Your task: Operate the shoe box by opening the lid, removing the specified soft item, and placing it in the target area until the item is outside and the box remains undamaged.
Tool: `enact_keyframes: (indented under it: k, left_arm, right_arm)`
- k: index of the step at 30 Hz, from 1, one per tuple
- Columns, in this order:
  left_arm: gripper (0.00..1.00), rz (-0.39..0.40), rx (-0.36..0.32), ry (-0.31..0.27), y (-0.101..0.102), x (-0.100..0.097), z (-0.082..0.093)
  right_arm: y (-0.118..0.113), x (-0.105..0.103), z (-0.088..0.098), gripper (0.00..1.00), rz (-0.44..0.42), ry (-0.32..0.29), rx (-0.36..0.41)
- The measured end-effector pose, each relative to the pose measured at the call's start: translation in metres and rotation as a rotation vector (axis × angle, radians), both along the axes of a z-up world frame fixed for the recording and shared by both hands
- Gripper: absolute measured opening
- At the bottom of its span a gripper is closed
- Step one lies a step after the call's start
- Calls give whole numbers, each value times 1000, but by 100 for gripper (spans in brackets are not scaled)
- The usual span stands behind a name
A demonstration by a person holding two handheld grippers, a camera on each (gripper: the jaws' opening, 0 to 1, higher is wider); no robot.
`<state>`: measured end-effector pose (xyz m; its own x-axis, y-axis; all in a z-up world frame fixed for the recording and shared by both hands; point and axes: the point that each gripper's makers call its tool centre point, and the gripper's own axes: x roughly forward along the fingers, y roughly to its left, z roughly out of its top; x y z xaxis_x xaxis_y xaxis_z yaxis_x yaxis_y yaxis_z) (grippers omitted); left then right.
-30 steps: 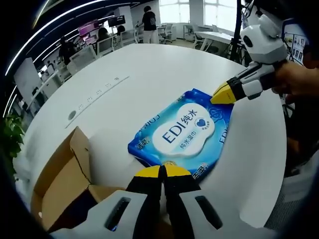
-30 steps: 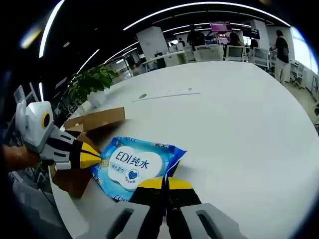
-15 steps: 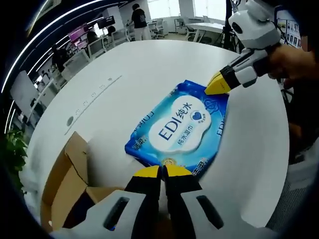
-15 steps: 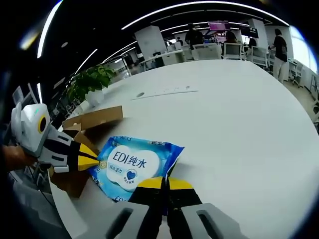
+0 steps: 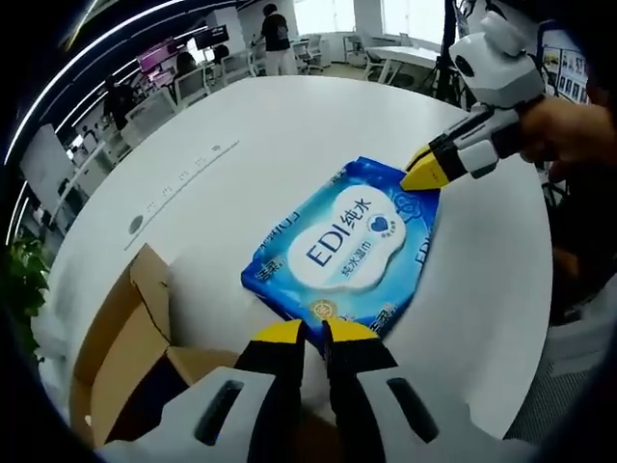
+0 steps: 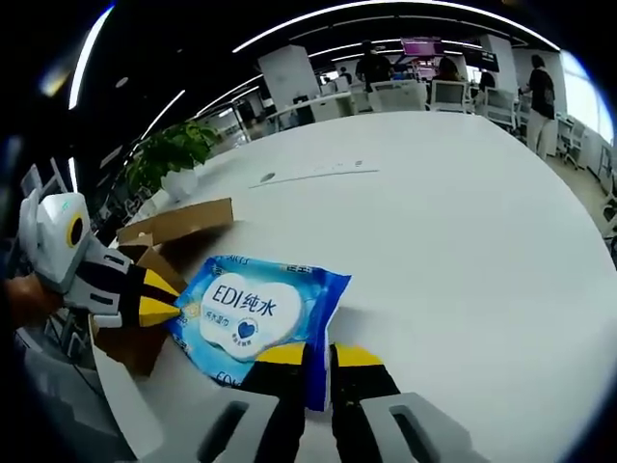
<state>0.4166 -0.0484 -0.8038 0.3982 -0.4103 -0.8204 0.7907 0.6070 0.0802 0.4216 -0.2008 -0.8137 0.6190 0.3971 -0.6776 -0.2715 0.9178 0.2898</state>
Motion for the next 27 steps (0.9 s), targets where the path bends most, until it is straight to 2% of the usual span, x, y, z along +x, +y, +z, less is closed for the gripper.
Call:
enact_keyframes:
  k: [5, 9, 13, 17, 21, 27]
  left_arm:
    - [11, 16, -14, 7, 3, -2, 3]
    - [16, 36, -37, 34, 4, -7, 4]
    - [18, 46, -53, 35, 7, -10, 9]
    - [23, 54, -97, 40, 6, -15, 19]
    - [26, 81, -152, 48, 4, -17, 30]
    - [32, 67, -193, 39, 6, -27, 45]
  right_arm:
    - [-1, -3, 5, 11, 9, -12, -7]
    - [0, -8, 7, 18, 29, -6, -17]
    - [0, -12, 12, 20, 43, -15, -23]
    - [0, -13, 16, 24, 50, -23, -26]
    - [6, -20, 31, 27, 80, -50, -41]
    - [12, -20, 46, 32, 140, -75, -65]
